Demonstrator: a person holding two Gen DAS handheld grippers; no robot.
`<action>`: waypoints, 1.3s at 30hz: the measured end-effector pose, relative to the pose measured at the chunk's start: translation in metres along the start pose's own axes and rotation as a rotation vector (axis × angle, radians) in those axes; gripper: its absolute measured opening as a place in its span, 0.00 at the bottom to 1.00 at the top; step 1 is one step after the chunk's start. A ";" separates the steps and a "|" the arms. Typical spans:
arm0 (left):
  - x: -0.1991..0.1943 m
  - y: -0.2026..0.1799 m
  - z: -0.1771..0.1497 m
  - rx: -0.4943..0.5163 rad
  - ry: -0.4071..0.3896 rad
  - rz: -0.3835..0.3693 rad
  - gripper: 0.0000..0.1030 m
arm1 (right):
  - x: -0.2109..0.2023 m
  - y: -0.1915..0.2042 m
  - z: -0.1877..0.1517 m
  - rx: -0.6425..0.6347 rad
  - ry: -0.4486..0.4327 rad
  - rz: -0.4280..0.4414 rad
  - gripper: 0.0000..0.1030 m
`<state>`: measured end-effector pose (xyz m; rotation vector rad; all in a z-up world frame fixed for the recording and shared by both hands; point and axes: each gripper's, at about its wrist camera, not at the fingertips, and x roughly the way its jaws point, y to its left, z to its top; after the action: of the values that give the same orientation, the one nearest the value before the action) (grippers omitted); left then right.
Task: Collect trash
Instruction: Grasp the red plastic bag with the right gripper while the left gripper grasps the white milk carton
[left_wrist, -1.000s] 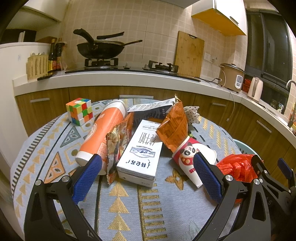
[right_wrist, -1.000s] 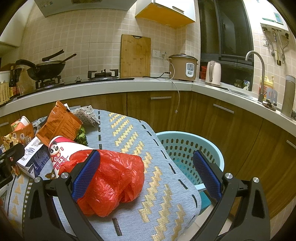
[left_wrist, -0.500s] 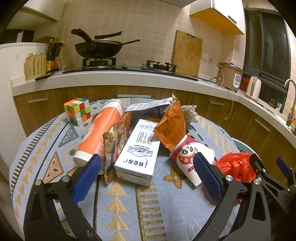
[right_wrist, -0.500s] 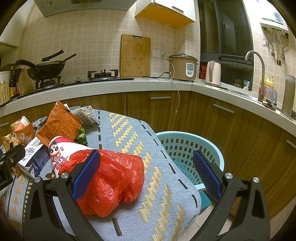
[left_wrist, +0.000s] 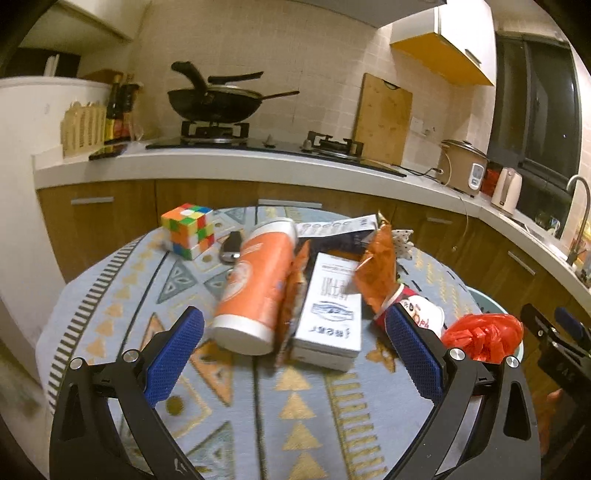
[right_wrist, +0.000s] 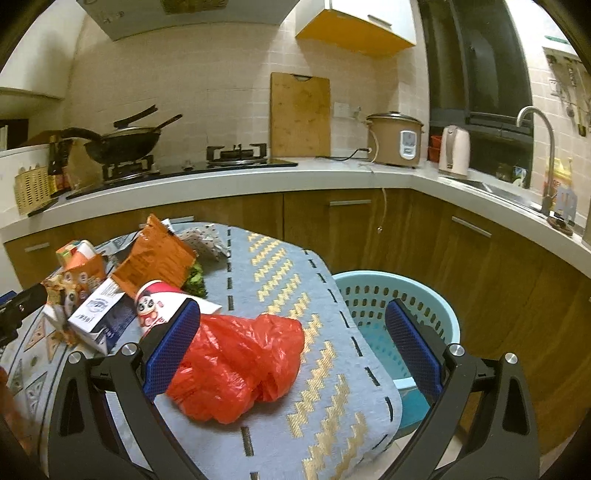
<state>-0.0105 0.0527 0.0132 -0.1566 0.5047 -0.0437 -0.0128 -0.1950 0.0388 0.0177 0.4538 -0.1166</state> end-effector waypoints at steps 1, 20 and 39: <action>0.000 0.003 0.001 -0.001 0.008 0.005 0.92 | -0.002 0.000 0.001 -0.007 0.008 0.016 0.85; 0.054 -0.050 -0.005 0.252 0.200 -0.037 0.72 | 0.018 0.002 -0.009 -0.057 0.203 0.196 0.68; 0.087 -0.038 -0.004 0.134 0.321 0.008 0.53 | 0.061 0.011 -0.013 -0.058 0.326 0.344 0.52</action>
<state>0.0633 0.0078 -0.0258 -0.0158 0.8208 -0.0954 0.0372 -0.1904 0.0006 0.0578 0.7728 0.2414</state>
